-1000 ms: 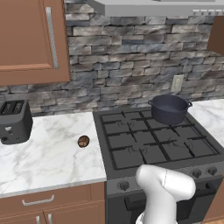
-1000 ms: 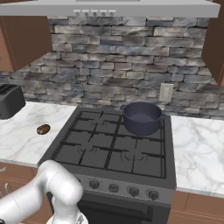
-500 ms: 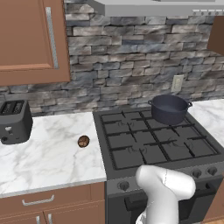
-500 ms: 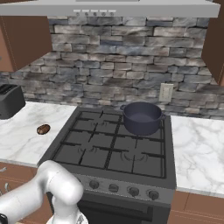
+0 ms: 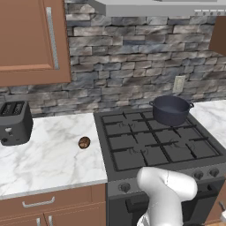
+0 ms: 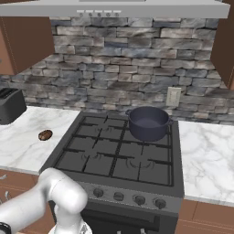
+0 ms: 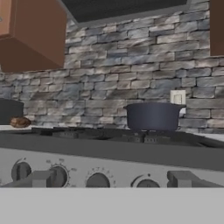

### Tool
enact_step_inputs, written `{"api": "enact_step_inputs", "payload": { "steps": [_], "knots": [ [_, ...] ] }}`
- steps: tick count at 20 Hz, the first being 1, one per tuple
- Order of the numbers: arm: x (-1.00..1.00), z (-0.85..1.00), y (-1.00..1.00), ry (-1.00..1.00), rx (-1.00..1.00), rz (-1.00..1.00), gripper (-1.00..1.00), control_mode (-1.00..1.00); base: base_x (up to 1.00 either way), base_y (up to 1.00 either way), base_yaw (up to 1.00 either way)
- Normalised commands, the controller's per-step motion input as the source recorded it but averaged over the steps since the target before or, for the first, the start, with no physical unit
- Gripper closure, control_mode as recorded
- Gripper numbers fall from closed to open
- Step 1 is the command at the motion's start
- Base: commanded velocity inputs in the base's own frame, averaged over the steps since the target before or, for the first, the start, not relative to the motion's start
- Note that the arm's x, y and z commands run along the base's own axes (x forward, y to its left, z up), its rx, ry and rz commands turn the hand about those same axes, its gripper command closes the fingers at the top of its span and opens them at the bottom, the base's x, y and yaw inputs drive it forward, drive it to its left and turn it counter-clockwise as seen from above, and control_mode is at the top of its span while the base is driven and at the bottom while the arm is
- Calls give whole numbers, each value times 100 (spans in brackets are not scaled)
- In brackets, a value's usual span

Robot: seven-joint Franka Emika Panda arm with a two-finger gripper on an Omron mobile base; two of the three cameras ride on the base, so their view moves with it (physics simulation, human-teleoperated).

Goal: Turn on the burner for the pot on the stove. Wait thirty seconds for the pot to heat up. Then add the potato to the pot.

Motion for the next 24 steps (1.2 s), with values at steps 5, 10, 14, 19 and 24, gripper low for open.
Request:
{"api": "enact_step_inputs", "payload": {
  "steps": [5, 10, 14, 19, 24],
  "knots": [
    [31, -6, 0, -2, 0, 0, -100, -100, 0, 0, 0],
    [40, -7, 0, 0, 0, 0, -100, -100, 0, 0, 0],
    [34, -16, 0, 0, 0, -1, -100, -100, 0, 0, 0],
    [21, -26, 0, 0, 0, -6, -100, -100, 0, 0, 0],
    [28, -18, 0, 0, 0, -11, -100, -100, 0, 0, 0]
  ]
}}
